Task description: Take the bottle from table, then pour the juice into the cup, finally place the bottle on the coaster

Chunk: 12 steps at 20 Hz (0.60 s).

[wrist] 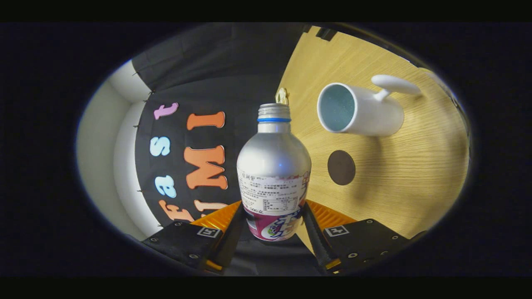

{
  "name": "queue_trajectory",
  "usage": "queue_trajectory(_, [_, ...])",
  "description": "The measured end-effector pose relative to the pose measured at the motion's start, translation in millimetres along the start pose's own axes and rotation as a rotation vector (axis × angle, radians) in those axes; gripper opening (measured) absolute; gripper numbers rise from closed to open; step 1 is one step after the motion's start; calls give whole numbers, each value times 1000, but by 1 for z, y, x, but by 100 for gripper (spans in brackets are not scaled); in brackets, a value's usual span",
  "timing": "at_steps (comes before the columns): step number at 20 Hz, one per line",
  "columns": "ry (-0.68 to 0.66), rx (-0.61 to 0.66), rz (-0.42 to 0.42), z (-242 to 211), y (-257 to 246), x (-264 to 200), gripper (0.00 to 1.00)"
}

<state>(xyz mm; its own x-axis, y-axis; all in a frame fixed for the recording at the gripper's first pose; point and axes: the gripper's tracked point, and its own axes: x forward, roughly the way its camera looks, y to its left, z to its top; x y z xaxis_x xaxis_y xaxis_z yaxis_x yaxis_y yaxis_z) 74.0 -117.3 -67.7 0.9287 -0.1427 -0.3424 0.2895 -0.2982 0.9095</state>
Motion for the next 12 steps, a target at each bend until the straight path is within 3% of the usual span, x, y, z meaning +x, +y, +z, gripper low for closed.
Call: queue_trajectory(12, [0, 146, -8, 4, 3, 4, 76])
